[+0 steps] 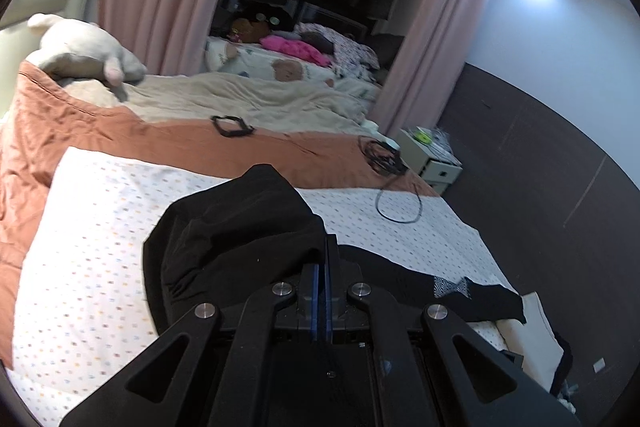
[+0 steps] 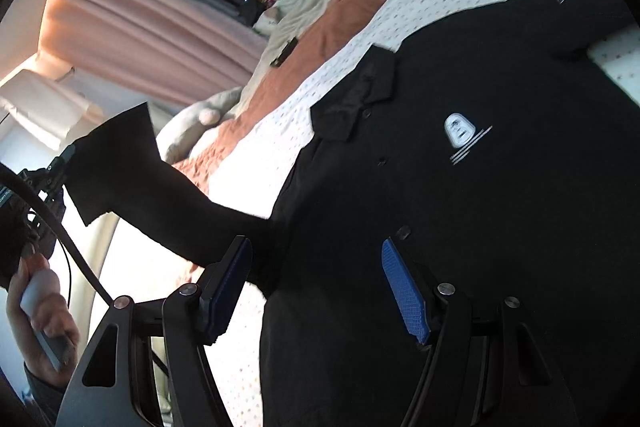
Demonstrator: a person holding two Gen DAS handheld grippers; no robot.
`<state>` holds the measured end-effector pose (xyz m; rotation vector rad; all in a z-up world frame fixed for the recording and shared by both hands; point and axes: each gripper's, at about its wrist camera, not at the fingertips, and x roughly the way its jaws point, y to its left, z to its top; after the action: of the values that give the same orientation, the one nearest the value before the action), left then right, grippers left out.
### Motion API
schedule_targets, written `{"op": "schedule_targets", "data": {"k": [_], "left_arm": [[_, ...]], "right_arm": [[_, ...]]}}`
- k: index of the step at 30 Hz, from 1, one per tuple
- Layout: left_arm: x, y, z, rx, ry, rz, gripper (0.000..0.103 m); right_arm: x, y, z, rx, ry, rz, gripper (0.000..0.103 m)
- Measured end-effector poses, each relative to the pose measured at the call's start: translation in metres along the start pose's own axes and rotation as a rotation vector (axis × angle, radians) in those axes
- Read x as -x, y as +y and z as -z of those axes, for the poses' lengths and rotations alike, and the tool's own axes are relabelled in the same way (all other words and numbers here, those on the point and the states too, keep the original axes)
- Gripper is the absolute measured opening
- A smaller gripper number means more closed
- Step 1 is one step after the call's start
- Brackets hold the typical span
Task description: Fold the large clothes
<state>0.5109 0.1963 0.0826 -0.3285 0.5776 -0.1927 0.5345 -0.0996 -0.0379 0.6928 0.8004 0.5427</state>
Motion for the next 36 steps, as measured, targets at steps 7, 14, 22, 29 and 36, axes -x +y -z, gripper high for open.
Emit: {"op": "schedule_targets", "data": {"k": [7,14,22,29,36], "left_arm": [[-0.070,-0.033,0.039,-0.007,0.135,0.098,0.004],[-0.140,-0.040,0.104,0.040,0.353,0.164,0.027],[-0.115,-0.022,0.111,0.062,0.325,0.114,0.103],[-0.058,0.018,0.104,0.062,0.259,0.019,0.103],[-0.024,0.069,0.112,0.082,0.231,-0.109,0.101]], "right_arm": [[0.012,-0.023,-0.014,-0.090,-0.060,0.014,0.066],[0.024,-0.046,-0.018,-0.200,-0.125,0.054,0.066],[0.041,-0.050,-0.015,-0.224,-0.184,0.080,0.066],[0.024,-0.019,-0.012,-0.115,-0.137,0.092,0.066],[-0.023,0.017,-0.007,0.071,-0.024,0.143,0.066]]}}
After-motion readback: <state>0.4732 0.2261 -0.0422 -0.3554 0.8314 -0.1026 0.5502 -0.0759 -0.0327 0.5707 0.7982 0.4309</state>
